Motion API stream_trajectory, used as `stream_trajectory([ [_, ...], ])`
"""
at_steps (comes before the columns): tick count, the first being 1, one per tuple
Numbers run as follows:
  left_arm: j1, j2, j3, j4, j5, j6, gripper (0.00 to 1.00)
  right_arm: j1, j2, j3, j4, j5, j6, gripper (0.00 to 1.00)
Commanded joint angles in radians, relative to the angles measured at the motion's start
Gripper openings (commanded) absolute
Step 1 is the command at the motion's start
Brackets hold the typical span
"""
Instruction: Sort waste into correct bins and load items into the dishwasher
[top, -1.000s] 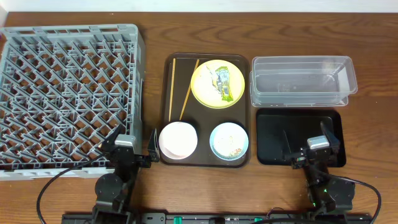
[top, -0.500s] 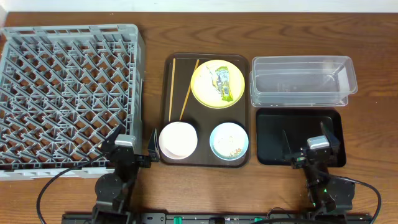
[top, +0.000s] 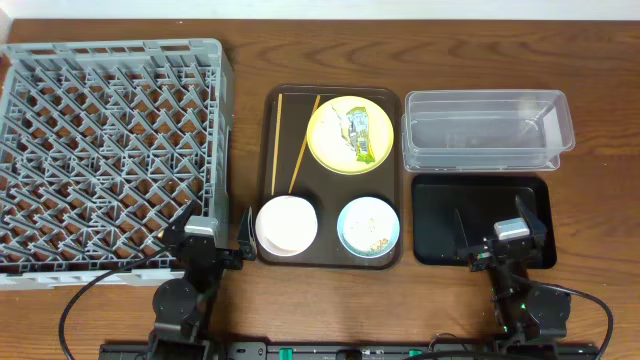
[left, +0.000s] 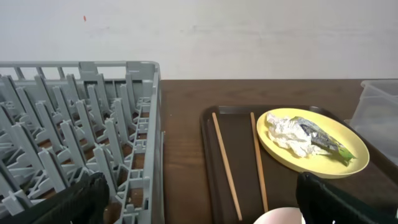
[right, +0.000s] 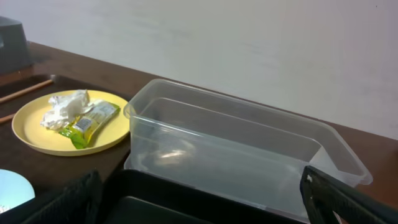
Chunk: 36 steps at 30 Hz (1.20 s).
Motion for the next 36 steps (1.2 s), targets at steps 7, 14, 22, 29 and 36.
stream_trajectory([
  [7, 0.004, 0.001, -0.012, -0.042, -0.005, -0.002, 0.96, -0.012, -0.007, -0.002, -0.002, -0.004, -0.006, 0.99],
  [14, 0.004, 0.001, -0.012, -0.041, -0.005, -0.002, 0.96, -0.012, -0.007, -0.002, 0.005, -0.005, -0.006, 0.99],
  [22, 0.004, 0.001, -0.012, -0.034, 0.030, -0.002, 0.96, -0.012, -0.007, -0.002, 0.003, -0.005, -0.006, 0.99],
  [29, 0.004, 0.001, -0.012, 0.008, 0.148, -0.002, 0.96, -0.012, -0.007, -0.002, 0.037, -0.177, -0.005, 0.99],
  [36, 0.004, 0.001, 0.019, 0.136, 0.183, -0.023, 0.96, -0.012, -0.007, 0.022, 0.092, -0.310, 0.122, 0.99],
])
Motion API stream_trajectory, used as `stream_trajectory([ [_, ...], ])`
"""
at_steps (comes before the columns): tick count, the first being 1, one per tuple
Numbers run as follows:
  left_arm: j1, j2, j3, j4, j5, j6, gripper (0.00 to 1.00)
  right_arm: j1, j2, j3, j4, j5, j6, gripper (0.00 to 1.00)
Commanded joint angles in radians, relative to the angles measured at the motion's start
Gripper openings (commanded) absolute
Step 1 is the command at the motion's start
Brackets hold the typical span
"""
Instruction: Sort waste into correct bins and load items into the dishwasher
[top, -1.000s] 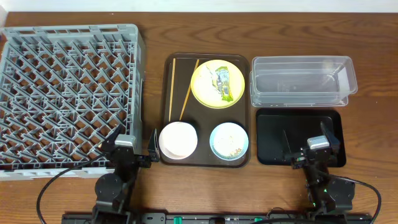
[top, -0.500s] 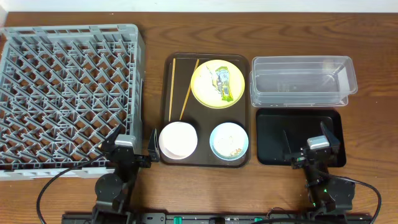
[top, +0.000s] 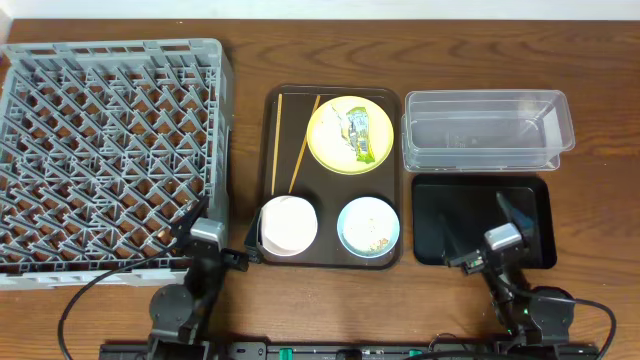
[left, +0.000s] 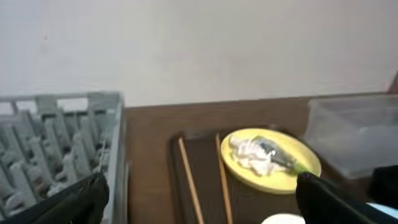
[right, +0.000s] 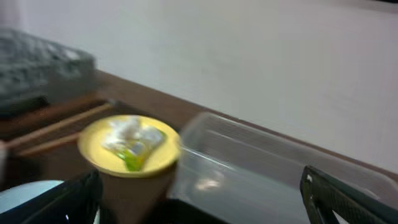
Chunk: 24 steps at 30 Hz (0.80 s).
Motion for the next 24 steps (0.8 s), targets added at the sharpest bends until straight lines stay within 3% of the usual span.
stream_trajectory([
  [1, 0.004, 0.002, 0.043, 0.011, 0.034, -0.030, 0.96, -0.012, -0.005, 0.041, -0.002, -0.087, 0.092, 0.99],
  [8, 0.004, 0.143, 0.257, -0.093, 0.036, -0.115, 0.96, -0.012, 0.120, 0.279, -0.131, -0.109, 0.123, 0.99],
  [17, 0.004, 0.583, 0.793, -0.601, 0.062, -0.133, 0.96, -0.012, 0.610, 0.799, -0.584, -0.156, 0.171, 0.99],
  [24, 0.004, 0.760, 1.050, -0.819, 0.098, -0.133, 0.96, -0.012, 0.903, 1.070, -0.826, -0.256, 0.180, 0.99],
])
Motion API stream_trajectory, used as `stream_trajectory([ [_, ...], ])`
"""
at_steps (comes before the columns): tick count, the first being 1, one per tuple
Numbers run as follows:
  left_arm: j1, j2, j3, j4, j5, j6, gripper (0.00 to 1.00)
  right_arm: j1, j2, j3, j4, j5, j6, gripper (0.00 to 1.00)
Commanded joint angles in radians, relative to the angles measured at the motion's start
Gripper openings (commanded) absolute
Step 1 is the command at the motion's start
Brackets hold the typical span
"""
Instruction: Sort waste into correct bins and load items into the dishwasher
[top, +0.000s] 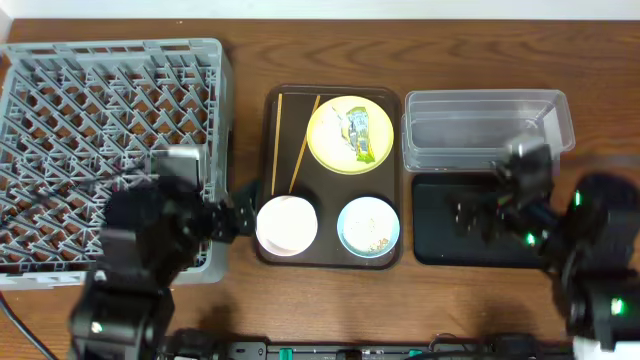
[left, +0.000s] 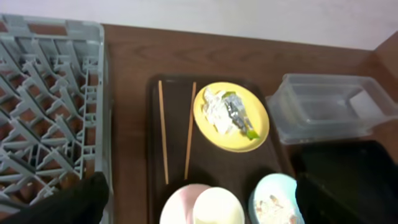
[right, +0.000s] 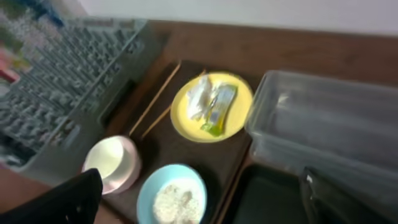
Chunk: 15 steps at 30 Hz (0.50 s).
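On the brown tray (top: 330, 192) lie two chopsticks (top: 278, 140), a yellow plate (top: 349, 134) carrying crumpled tissue and a green wrapper (top: 364, 142), a pink plate with a white cup (top: 286, 224), and a light blue bowl (top: 368, 226) with food scraps. My left gripper (left: 199, 213) hangs open high above the cup (left: 216, 208), its fingers wide apart. Over the blue bowl (right: 172, 196) and the black bin's edge, my right gripper (right: 202, 205) is also open. Neither holds anything.
A grey dish rack (top: 100, 120) fills the left side of the table. At the right a clear plastic bin (top: 485, 130) stands behind a black bin (top: 470, 245). The left arm overhangs the rack's near right corner; the right arm overhangs the black bin.
Both arms have risen from the table's front edge. Their wrist cameras now look down on the tray instead of level across it. Nothing on the table has moved.
At first both arms sat low at the front edge with open grippers, the left facing the rack and tray, the right facing the bins. Later both wrist views had turned slightly and blurred. Now both arms are raised, left by the rack corner, right above the black bin.
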Motion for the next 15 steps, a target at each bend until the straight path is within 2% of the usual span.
stream_trajectory([
  [1, 0.004, 0.024, 0.063, -0.037, 0.061, -0.005, 0.96, -0.012, 0.075, 0.072, -0.037, -0.120, 0.019, 0.99],
  [5, 0.004, 0.023, 0.063, -0.060, 0.148, -0.005, 0.96, -0.005, 0.163, 0.077, -0.008, -0.240, 0.015, 0.99],
  [9, 0.004, 0.023, 0.063, -0.056, 0.158, -0.005, 0.96, 0.091, 0.264, 0.090, -0.017, -0.219, 0.015, 0.99],
  [11, 0.004, 0.023, 0.063, -0.051, 0.157, -0.005, 0.96, 0.166, 0.322, 0.112, -0.023, -0.141, 0.016, 0.99],
  [15, 0.004, 0.023, 0.063, -0.053, 0.153, -0.005, 0.96, 0.319, 0.483, 0.241, -0.089, 0.135, 0.041, 0.99],
])
